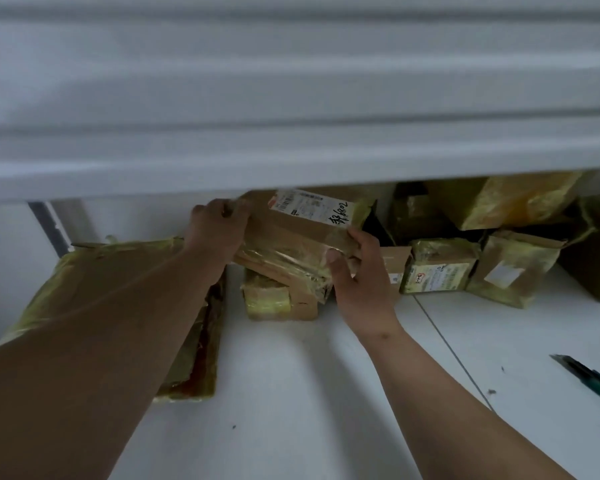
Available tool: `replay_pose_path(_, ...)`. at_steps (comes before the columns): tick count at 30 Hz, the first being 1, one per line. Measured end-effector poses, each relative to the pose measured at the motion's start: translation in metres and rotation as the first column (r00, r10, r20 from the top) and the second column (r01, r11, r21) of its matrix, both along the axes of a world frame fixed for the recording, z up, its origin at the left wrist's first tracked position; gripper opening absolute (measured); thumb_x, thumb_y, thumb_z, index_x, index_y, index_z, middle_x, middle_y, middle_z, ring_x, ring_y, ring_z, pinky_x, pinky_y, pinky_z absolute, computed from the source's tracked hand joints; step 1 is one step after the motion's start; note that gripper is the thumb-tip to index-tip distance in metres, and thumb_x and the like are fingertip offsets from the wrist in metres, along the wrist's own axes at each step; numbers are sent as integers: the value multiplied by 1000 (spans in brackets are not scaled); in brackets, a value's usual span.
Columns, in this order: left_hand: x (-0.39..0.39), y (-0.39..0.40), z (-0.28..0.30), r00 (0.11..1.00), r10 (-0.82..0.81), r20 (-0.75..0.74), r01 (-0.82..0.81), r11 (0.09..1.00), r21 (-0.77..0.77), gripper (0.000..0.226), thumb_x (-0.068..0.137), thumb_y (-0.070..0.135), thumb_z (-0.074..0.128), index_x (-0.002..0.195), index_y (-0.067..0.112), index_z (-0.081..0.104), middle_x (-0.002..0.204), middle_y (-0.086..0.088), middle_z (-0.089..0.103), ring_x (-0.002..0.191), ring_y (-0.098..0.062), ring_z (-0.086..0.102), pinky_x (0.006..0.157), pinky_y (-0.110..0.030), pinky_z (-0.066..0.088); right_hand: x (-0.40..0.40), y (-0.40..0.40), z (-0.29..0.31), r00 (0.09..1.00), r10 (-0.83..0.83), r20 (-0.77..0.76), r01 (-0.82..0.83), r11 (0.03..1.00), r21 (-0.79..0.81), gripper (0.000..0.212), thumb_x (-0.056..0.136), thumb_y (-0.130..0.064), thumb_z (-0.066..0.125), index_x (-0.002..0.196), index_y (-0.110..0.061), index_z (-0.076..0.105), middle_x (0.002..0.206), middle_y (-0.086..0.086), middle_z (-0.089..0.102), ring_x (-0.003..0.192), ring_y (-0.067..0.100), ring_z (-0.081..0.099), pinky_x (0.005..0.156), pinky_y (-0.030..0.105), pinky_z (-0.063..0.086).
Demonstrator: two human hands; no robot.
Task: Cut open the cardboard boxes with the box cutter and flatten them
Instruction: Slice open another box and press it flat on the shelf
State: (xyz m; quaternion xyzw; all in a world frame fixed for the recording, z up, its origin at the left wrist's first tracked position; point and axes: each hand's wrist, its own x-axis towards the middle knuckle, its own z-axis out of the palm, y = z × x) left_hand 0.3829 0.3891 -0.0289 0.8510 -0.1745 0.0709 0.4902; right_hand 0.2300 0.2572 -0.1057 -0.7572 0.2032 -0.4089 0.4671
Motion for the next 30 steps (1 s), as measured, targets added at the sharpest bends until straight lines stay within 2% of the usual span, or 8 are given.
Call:
replay_pose_path(3, -9, 5, 3, 993, 14, 117, -16, 1000, 18, 59, 87, 60, 44, 121, 16, 63, 116, -14, 57, 98, -33, 58, 86, -43, 52, -11, 4, 7, 1000, 1, 16, -1, 1000, -13, 47, 97, -35, 58, 140, -38, 39, 131, -14, 52, 96, -17, 53, 87, 21, 46)
replay_pose_path(8, -35, 8, 10, 955, 99, 278, -90, 995, -44, 48, 93, 46, 49, 121, 9, 61, 122, -21, 51, 110, -39, 51, 96, -44, 44, -30, 1, 23, 992, 57, 113, -55, 998, -21, 47, 97, -21, 60, 140, -27, 41, 125, -19, 49, 105, -21, 48, 84, 3, 39)
replay_pose_path(12, -72, 8, 14, 945, 127, 302, -94, 988, -122, 44, 90, 45, 48, 112, 10, 63, 113, -14, 59, 104, -32, 53, 90, -40, 44, -54, -8, 27, 982, 87, 169, -88, 996, -4, 44, 90, -32, 59, 132, -35, 44, 117, -36, 50, 111, -14, 50, 92, 13, 44)
replay_pose_path(16, -126, -2, 10, 971, 150, 185, -116, 976, -184, 17, 92, 32, 55, 100, 17, 54, 88, 4, 56, 85, -20, 53, 70, -30, 36, -93, -27, 30, 980, 118, 160, -117, 993, -16, 44, 81, -35, 54, 123, -40, 42, 117, -25, 53, 108, 1, 56, 88, 22, 47)
replay_pose_path(18, -154, -11, 6, 975, 176, 138, -147, 968, -202, 16, 90, 31, 56, 99, 19, 51, 81, 9, 51, 81, -19, 52, 66, -29, 33, -118, -39, 32, 980, 151, 127, -149, 989, -23, 43, 80, -34, 52, 121, -41, 42, 112, -22, 56, 95, -4, 60, 77, 17, 48)
replay_pose_path(21, -192, -23, -5, 980, 171, 100, -147, 966, -215, 20, 88, 33, 58, 102, 19, 53, 86, 6, 53, 87, -22, 53, 72, -31, 36, -157, -55, 32, 974, 186, 129, -183, 983, -35, 44, 80, -26, 50, 122, -34, 44, 104, -24, 55, 77, -16, 58, 63, 6, 45)
replay_pose_path(27, -252, -40, -31, 996, 67, 52, -61, 992, -110, 57, 75, 50, 46, 124, 23, 58, 116, -4, 61, 105, -22, 58, 93, -43, 50, -220, -80, 11, 982, 180, 54, -181, 984, 4, 41, 86, -22, 53, 126, -31, 47, 111, -18, 59, 76, -3, 61, 69, 22, 53)
replay_pose_path(30, -278, -49, -40, 1000, 16, 13, -15, 997, -71, 57, 77, 45, 51, 128, 21, 58, 118, -1, 63, 104, -19, 59, 91, -38, 49, -248, -89, -1, 992, 128, 2, -128, 991, 31, 38, 93, -15, 54, 124, -35, 47, 107, -15, 61, 66, -4, 58, 61, 14, 47)
